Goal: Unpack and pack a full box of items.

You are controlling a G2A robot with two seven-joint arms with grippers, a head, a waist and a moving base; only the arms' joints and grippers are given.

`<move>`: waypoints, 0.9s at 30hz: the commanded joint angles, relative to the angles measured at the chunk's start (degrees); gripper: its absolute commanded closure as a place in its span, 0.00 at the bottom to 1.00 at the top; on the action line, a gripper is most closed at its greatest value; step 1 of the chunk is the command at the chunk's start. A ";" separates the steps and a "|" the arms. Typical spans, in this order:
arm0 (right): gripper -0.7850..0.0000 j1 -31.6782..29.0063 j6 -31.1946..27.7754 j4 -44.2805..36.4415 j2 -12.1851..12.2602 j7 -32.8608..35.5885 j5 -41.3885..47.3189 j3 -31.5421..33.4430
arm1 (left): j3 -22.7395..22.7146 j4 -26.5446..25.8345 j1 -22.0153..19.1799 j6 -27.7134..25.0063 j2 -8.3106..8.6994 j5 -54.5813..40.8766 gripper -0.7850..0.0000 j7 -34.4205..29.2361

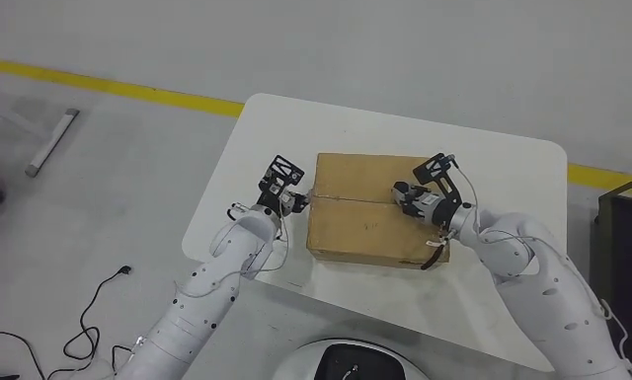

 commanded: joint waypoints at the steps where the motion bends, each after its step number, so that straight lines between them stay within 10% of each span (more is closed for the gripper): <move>1: 1.00 0.10 -0.08 0.27 -0.04 0.06 -0.04 -0.09 | -0.54 -1.00 0.71 1.47 -0.05 0.45 0.00 1.39; 27: 1.00 1.61 -0.87 2.01 -0.65 0.85 -0.40 -1.27 | -5.84 -7.58 4.41 5.02 -0.41 5.66 0.00 0.22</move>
